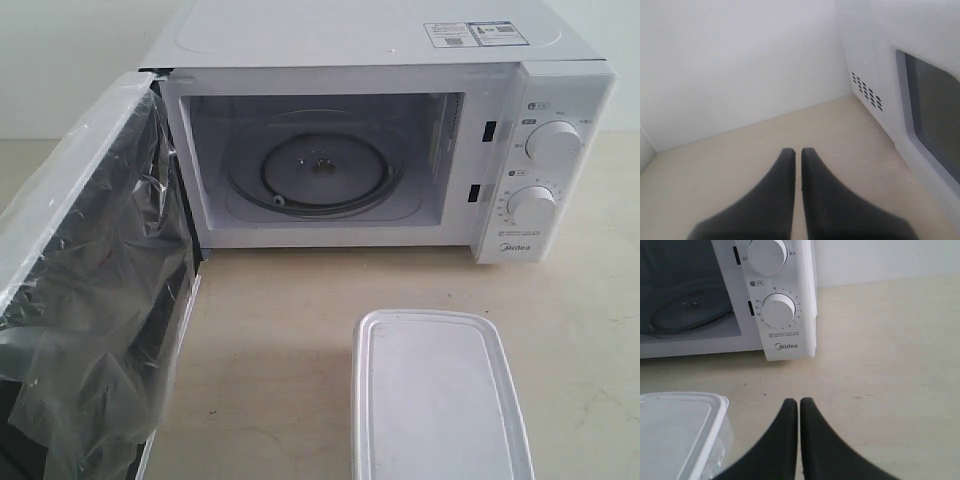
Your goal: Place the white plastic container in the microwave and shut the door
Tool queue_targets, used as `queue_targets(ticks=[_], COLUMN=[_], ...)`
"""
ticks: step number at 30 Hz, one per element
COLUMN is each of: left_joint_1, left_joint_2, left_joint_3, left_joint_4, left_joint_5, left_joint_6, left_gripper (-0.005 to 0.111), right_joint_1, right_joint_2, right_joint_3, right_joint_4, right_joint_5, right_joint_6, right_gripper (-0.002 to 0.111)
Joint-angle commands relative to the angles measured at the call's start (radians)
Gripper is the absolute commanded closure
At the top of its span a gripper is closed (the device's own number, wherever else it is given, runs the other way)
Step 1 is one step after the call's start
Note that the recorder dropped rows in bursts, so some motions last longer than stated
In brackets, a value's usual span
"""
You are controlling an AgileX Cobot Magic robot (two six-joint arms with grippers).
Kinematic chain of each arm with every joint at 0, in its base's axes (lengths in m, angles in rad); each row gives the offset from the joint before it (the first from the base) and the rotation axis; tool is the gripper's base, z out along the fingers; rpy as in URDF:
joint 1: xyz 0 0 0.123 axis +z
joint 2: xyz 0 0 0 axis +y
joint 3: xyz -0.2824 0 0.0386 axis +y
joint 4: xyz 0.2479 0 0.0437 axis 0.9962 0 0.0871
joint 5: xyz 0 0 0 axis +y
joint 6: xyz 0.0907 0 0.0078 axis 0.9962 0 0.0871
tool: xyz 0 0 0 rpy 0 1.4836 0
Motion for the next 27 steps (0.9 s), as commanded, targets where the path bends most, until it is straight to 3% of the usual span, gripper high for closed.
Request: queue_targets(ticks=[1,6,16,22,27], left_joint_1=[0.004,0.004,0.004,0.004,0.004], left_joint_2=[-0.004,-0.004,-0.004,-0.004,-0.004], left_joint_3=[0.004,0.004,0.004,0.004,0.004], left_joint_4=[-0.004,-0.004,-0.004,-0.004,-0.004], left_joint_5=[-0.007,-0.007,-0.007,-0.007,-0.007], left_joint_6=[-0.014,-0.014,-0.014,-0.014,-0.014], left_gripper=[0.102,0.102,0.102,0.102,0.102], right_joint_1=[0.002,0.002,0.002,0.002,0.002], right_joint_2=[-0.005,-0.005,-0.005,-0.005,-0.002], right_joint_3=[0.0,0.0,-0.281,-0.351,-0.354], right_joint_4=[0.0,0.005,0.07,0.073,0.073], right_joint_5=[-0.006,-0.081,-0.114,-0.121,-0.28], right_joint_6=[0.003,0.033,0.13,0.19,0.325], right_gripper=[0.108,0.108,0.108,0.108,0.108])
